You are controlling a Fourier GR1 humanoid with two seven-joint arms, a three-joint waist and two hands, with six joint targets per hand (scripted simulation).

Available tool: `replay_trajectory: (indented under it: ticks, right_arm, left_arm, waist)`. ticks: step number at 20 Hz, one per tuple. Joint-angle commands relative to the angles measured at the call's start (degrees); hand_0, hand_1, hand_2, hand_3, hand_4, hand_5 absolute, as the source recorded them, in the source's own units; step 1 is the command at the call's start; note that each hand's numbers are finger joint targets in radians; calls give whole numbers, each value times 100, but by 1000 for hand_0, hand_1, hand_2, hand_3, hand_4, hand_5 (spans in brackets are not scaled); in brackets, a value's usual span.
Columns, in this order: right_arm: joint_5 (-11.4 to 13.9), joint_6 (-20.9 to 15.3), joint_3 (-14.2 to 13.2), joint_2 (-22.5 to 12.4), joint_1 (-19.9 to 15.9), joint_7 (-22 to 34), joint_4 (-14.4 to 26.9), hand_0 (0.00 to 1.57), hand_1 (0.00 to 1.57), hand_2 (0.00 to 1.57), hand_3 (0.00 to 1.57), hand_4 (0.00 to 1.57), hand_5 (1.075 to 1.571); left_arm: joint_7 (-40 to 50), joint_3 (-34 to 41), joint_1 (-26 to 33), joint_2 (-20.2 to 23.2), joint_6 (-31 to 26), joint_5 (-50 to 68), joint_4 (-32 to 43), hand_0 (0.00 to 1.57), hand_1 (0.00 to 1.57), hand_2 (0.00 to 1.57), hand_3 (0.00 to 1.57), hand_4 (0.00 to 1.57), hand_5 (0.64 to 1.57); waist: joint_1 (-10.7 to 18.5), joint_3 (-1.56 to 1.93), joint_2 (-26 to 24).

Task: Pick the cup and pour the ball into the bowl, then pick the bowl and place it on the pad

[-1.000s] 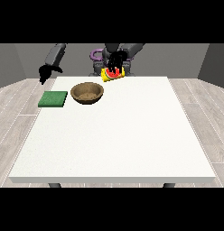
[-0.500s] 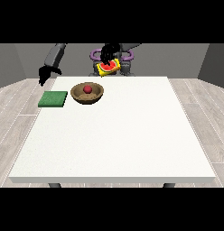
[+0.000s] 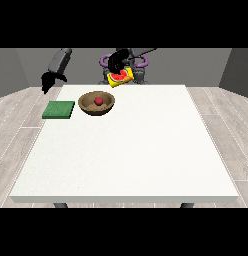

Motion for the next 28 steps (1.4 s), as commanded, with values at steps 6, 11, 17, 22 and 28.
replay_trajectory:
  ticks: [6,11,17,22,28]
  right_arm:
    - [-83,207,-14,21,14,81,235,0,0,277,198,737,1555]
    - [-338,383,-236,-324,63,479,256,0,0,350,278,697,1562]
    - [-502,165,-440,-387,212,258,73,0,0,372,370,700,1564]
    - [-726,188,-642,-372,200,-6,-145,0,0,375,187,691,1549]
    - [-1077,140,-914,-538,-102,298,-310,0,0,405,271,660,1552]
  left_arm:
    - [-678,621,-300,72,-591,22,-633,1053,1053,1571,1571,1046,1560]
    - [-810,1860,184,729,402,983,-1095,0,0,1571,1571,750,1514]
    - [-1854,2754,1880,636,1377,2878,-1375,1513,1513,1447,1160,1322,1569]
    - [-3364,3209,2907,446,2166,4211,-1351,1293,1293,1105,782,1426,1571]
    - [-5037,4159,2752,505,1395,6234,-1263,969,969,917,570,1206,1545]
  waist:
    - [390,1,124]
    - [798,-10,130]
    - [1436,-53,732]
    - [1698,-64,1660]
    - [1964,-49,2190]
